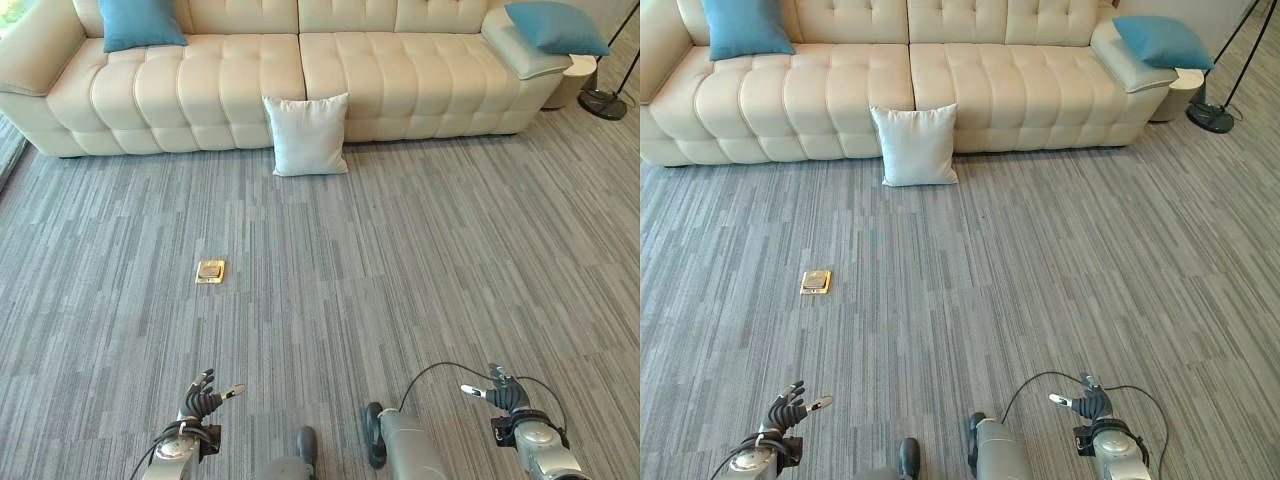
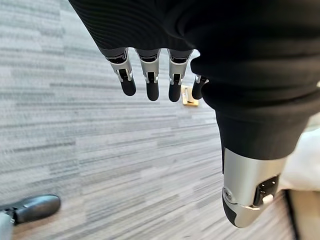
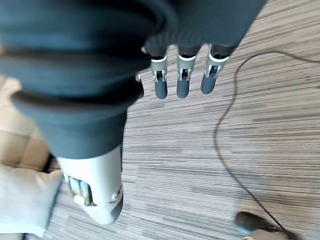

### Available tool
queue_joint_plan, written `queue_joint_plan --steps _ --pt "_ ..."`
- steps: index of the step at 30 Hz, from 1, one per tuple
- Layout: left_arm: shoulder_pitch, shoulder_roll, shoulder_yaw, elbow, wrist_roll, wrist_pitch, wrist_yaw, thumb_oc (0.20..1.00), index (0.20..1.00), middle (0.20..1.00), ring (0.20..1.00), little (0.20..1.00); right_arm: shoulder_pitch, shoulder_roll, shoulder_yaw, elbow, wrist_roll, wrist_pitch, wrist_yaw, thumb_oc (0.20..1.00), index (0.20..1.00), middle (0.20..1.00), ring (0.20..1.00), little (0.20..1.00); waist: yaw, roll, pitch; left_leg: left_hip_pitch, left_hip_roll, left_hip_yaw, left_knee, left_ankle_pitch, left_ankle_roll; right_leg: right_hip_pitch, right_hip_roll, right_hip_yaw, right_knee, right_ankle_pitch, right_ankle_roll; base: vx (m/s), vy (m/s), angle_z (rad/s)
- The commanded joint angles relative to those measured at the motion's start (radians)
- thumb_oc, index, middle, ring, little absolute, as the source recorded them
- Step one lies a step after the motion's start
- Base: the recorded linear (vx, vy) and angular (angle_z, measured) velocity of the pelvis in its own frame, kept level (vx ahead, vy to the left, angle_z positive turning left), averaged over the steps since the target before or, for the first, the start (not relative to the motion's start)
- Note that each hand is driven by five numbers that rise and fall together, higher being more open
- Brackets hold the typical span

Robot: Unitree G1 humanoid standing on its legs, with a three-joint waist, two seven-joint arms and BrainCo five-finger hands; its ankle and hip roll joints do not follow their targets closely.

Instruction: Pick up all the scattered cushions and arrange them neatly on the sofa.

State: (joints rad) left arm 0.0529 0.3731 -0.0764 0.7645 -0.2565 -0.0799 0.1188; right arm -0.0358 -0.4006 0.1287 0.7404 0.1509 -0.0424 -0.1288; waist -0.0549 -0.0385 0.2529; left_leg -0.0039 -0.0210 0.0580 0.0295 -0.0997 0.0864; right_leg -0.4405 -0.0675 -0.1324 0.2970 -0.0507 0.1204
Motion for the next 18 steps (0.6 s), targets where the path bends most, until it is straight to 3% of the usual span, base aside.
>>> queue_joint_plan --steps 1,3,5,6,7,8,9,10,11,12,14,15,16,17,18 --pt "0.003 0.016 0.011 -0.037 0.014 -0.033 0.004 1.000 1.000 1.000 1.000 1.000 -0.014 -0.051 0.000 0.010 0.001 -0.021 -0.014 1.000 1.000 1.000 1.000 1.000 -0.040 0.012 -0.004 0.215 -0.009 -0.075 0.007 -0.113 -0.084 0.065 0.019 -0.036 -0.219 0.115 0.037 0.34 -0.072 0.16" --pt "0.001 0.014 0.008 -0.028 0.028 -0.031 0.008 1.000 1.000 1.000 1.000 1.000 -0.003 -0.054 -0.003 0.004 -0.002 -0.021 -0.014 1.000 1.000 1.000 1.000 1.000 -0.054 0.017 -0.005 0.244 -0.004 -0.089 0.001 -0.116 -0.092 0.041 0.024 -0.031 -0.217 0.125 0.038 0.41 -0.127 0.41" --pt "0.001 0.000 -0.013 -0.032 0.040 -0.031 -0.009 1.000 1.000 1.000 1.000 1.000 0.035 -0.053 -0.014 -0.024 0.001 -0.022 0.002 1.000 1.000 1.000 1.000 1.000 -0.063 0.028 -0.013 0.245 0.012 -0.100 0.063 -0.059 -0.135 0.086 0.028 -0.011 -0.189 0.141 -0.002 0.54 -0.272 0.66" --pt "-0.007 -0.007 -0.024 -0.023 0.041 -0.029 -0.012 1.000 1.000 1.000 1.000 1.000 0.043 -0.049 -0.020 -0.021 0.005 -0.026 0.003 1.000 1.000 1.000 1.000 1.000 -0.075 0.033 -0.024 0.214 0.032 -0.097 0.145 0.028 -0.171 0.098 0.033 -0.012 -0.177 0.133 -0.021 0.50 -0.375 1.27" --pt "-0.001 -0.005 -0.037 -0.048 0.035 -0.023 -0.030 1.000 1.000 1.000 1.000 1.000 0.056 -0.056 -0.026 -0.050 0.011 -0.027 0.002 1.000 1.000 1.000 1.000 1.000 -0.080 0.034 -0.020 0.111 0.073 -0.044 0.361 0.137 -0.190 0.150 0.040 -0.012 -0.168 0.084 -0.065 0.74 -0.554 1.35" --pt "-0.025 0.002 -0.059 -0.047 0.037 -0.022 -0.031 1.000 1.000 1.000 1.000 1.000 0.047 -0.066 -0.029 -0.045 0.035 -0.031 -0.013 1.000 1.000 1.000 1.000 1.000 -0.076 0.013 -0.004 -0.030 0.118 0.028 0.577 0.172 -0.167 0.221 0.047 0.014 -0.166 0.029 -0.113 0.62 -0.433 1.14" --pt "-0.026 0.002 -0.059 -0.047 0.037 -0.022 -0.031 1.000 1.000 1.000 1.000 1.000 0.047 -0.066 -0.030 -0.045 0.035 -0.031 -0.013 1.000 1.000 1.000 1.000 1.000 -0.077 0.010 -0.006 -0.033 0.116 0.028 0.576 0.174 -0.166 0.219 0.044 0.014 -0.167 0.031 -0.113 0.53 -0.349 0.30" --pt "-0.035 0.005 -0.067 -0.049 0.040 -0.025 -0.036 1.000 1.000 1.000 1.000 1.000 0.045 -0.070 -0.032 -0.043 0.043 -0.032 -0.012 1.000 1.000 1.000 1.000 1.000 -0.068 0.002 0.003 -0.092 0.126 0.067 0.580 0.122 -0.146 0.257 0.038 0.018 -0.171 0.011 -0.115 0.18 -0.088 -0.18" --pt "-0.035 0.005 -0.067 -0.049 0.040 -0.025 -0.036 1.000 1.000 1.000 1.000 1.000 0.045 -0.070 -0.032 -0.043 0.044 -0.033 -0.012 1.000 1.000 1.000 1.000 1.000 -0.066 0.005 0.004 -0.092 0.129 0.068 0.585 0.118 -0.146 0.257 0.041 0.018 -0.170 0.010 -0.115 0.43 -0.133 -0.49" --pt "-0.037 0.008 -0.072 -0.063 0.040 -0.025 -0.041 1.000 1.000 1.000 1.000 1.000 0.040 -0.076 -0.034 -0.050 0.040 -0.033 -0.011 1.000 1.000 1.000 1.000 1.000 -0.047 -0.005 0.013 -0.166 0.123 0.096 0.536 0.071 -0.129 0.311 0.034 0.028 -0.181 -0.014 -0.111 0.36 -0.048 -0.36" --pt "-0.033 0.011 -0.072 -0.069 0.041 -0.026 -0.040 1.000 1.000 1.000 1.000 1.000 0.042 -0.077 -0.038 -0.051 0.038 -0.033 -0.013 1.000 1.000 1.000 1.000 1.000 -0.037 -0.010 0.017 -0.207 0.115 0.101 0.497 0.057 -0.128 0.331 0.031 0.036 -0.184 -0.024 -0.107 0.38 -0.025 0.03" --pt "-0.022 0.013 -0.068 -0.075 0.040 -0.025 -0.041 1.000 1.000 1.000 1.000 1.000 0.040 -0.077 -0.041 -0.049 0.037 -0.032 -0.018 1.000 1.000 1.000 1.000 1.000 -0.017 -0.011 0.022 -0.280 0.105 0.119 0.354 0.065 -0.132 0.381 0.032 0.037 -0.196 -0.046 -0.096 0.58 0.034 -0.30" --pt "-0.010 0.012 -0.058 -0.076 0.043 -0.021 -0.038 1.000 1.000 1.000 1.000 1.000 0.039 -0.072 -0.042 -0.046 0.033 -0.032 -0.024 1.000 1.000 1.000 1.000 1.000 0.006 0.000 0.022 -0.285 0.106 0.132 0.159 0.146 -0.154 0.442 0.045 0.043 -0.211 -0.067 -0.084 0.93 0.075 -0.61" --pt "0.005 0.007 -0.044 -0.070 0.047 -0.020 -0.035 1.000 1.000 1.000 1.000 1.000 0.033 -0.068 -0.039 -0.043 0.021 -0.031 -0.029 1.000 1.000 1.000 1.000 1.000 0.022 0.004 0.012 -0.330 0.112 0.155 0.050 0.187 -0.166 0.505 0.051 0.050 -0.228 -0.093 -0.072 0.65 0.072 -0.69" --pt "0.005 0.007 -0.044 -0.071 0.047 -0.020 -0.035 1.000 1.000 1.000 1.000 1.000 0.033 -0.068 -0.039 -0.043 0.021 -0.031 -0.030 1.000 1.000 1.000 1.000 1.000 0.022 0.003 0.013 -0.327 0.110 0.156 0.047 0.188 -0.166 0.507 0.050 0.051 -0.228 -0.093 -0.072 0.72 0.124 -0.58"
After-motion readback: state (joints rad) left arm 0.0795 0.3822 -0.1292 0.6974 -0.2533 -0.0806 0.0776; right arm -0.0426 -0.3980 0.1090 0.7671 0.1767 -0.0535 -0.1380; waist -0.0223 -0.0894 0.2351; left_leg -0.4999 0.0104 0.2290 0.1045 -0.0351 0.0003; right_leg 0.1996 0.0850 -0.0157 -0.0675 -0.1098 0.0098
